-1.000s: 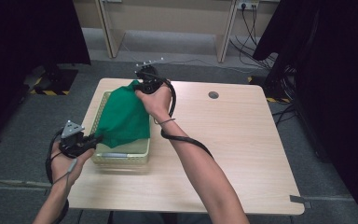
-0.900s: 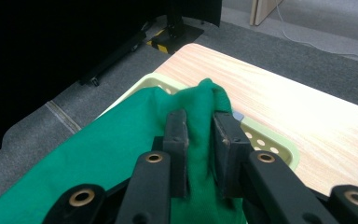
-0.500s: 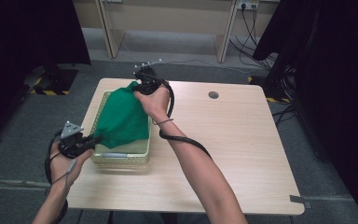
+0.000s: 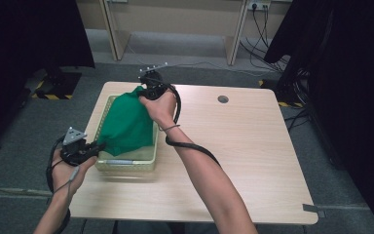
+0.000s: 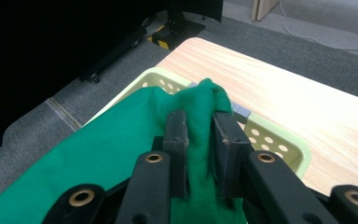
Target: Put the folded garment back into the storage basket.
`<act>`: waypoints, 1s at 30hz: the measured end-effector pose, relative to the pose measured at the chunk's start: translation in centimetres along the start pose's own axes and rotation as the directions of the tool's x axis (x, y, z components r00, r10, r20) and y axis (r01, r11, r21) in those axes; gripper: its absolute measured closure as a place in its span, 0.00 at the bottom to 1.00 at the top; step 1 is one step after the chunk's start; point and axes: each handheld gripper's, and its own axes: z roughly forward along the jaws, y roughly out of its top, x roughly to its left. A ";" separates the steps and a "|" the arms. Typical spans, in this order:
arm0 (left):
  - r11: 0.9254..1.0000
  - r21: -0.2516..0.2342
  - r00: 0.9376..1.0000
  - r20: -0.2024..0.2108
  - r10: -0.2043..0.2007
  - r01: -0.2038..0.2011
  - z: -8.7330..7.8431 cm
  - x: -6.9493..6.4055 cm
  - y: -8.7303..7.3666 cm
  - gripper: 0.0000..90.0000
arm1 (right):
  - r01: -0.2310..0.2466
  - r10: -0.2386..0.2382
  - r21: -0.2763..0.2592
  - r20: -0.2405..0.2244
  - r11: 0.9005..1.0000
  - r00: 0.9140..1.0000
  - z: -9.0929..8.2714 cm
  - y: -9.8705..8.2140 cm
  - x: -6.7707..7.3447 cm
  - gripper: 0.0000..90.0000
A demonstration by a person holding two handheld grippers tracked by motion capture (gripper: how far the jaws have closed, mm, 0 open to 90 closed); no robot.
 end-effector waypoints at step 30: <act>0.999 -0.034 0.997 -0.072 0.016 -0.018 0.0 0.1 0.4 0.53 | -0.012 0.012 0.034 0.009 0.999 1.000 0.9 -0.2 -0.1 0.53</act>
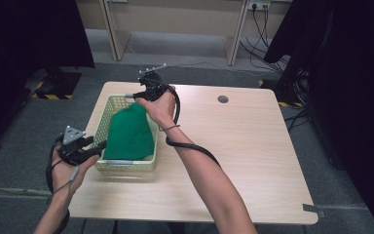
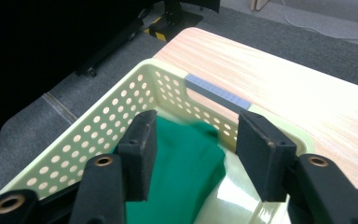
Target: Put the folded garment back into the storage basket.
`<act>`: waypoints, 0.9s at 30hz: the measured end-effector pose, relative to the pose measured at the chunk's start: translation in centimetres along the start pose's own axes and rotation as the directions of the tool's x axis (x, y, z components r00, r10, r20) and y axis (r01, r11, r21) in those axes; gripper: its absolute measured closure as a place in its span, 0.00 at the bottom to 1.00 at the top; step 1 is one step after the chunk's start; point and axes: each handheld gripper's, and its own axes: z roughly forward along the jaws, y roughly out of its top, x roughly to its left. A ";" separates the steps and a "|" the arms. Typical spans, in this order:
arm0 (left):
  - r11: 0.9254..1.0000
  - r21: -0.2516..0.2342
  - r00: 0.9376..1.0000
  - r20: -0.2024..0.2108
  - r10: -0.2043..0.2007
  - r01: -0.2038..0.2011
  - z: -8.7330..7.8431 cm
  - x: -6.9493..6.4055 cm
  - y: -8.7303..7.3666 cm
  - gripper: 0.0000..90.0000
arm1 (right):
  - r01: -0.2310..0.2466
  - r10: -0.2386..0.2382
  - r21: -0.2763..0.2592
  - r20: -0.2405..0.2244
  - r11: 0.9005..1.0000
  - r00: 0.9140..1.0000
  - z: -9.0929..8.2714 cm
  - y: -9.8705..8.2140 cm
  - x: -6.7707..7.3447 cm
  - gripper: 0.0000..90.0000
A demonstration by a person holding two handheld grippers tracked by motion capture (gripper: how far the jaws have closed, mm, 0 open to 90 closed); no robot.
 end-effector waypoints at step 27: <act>0.998 0.019 0.998 -0.027 0.061 -0.061 0.8 -1.0 1.1 0.43 | 0.015 -0.015 0.029 -0.003 0.999 1.000 -1.3 -1.5 -1.2 0.43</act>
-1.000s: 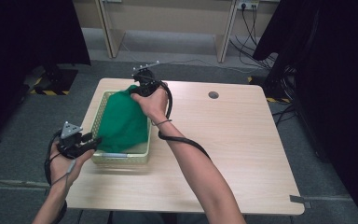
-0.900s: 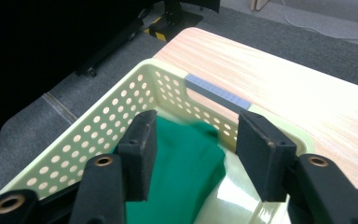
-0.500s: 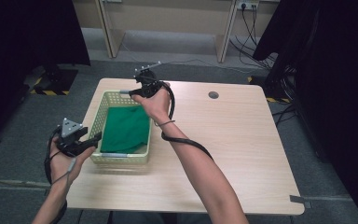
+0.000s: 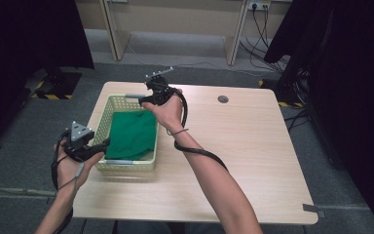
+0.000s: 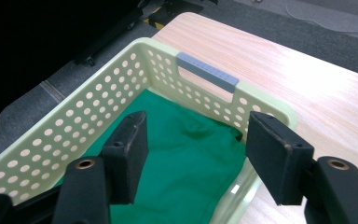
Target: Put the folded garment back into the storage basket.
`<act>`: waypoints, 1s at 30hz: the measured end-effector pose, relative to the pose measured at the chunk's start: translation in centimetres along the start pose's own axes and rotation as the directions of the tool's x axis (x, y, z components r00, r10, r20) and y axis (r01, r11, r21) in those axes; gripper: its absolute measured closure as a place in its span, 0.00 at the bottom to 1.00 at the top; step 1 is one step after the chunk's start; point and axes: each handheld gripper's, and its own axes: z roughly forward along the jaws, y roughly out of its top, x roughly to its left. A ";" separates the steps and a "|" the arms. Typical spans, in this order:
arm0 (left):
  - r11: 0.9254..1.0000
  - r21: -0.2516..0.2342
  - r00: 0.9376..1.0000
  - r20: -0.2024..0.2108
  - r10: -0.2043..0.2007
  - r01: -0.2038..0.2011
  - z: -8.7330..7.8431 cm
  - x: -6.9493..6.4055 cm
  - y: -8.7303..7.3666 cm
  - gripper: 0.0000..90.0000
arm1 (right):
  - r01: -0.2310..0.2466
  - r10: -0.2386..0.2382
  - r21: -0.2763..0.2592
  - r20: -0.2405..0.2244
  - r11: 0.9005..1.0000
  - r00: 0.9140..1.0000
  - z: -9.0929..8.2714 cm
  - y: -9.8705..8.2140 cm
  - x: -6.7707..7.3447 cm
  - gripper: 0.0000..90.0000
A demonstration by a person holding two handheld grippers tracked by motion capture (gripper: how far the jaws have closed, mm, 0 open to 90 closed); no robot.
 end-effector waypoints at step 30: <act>0.990 0.101 0.995 0.040 0.090 -0.094 2.1 -1.8 1.2 0.36 | 0.007 -0.007 0.010 0.004 1.000 1.000 -3.0 -4.0 -3.1 0.30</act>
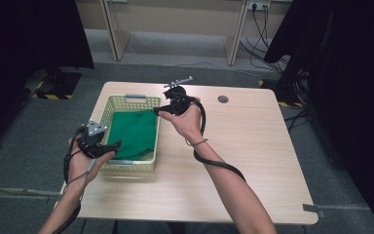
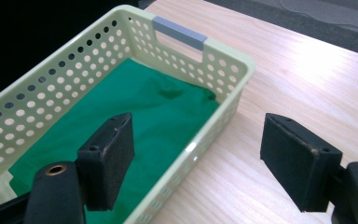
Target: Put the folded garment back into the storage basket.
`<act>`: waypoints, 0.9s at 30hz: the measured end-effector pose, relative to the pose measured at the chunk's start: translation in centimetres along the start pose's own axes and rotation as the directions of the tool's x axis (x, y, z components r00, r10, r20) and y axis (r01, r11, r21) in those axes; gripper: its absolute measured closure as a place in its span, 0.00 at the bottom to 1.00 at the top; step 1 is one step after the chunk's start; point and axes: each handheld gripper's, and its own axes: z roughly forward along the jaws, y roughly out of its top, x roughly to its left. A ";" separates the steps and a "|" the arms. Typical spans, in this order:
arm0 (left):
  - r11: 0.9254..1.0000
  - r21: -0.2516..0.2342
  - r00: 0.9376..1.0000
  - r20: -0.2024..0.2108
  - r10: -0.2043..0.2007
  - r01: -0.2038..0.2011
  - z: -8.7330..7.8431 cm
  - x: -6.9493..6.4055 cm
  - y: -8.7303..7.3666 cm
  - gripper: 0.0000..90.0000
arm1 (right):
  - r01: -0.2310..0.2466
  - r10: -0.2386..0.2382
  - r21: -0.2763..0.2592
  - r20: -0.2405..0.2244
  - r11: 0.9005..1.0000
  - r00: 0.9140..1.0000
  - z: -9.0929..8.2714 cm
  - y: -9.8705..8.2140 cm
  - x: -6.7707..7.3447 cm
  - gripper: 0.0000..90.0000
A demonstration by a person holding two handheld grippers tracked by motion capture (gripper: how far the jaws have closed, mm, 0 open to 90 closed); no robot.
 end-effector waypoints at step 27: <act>1.000 0.011 1.000 0.003 0.015 -0.015 0.7 -0.5 0.8 0.37 | -0.001 0.002 -0.031 0.020 1.000 1.000 -3.7 -4.1 -2.8 0.29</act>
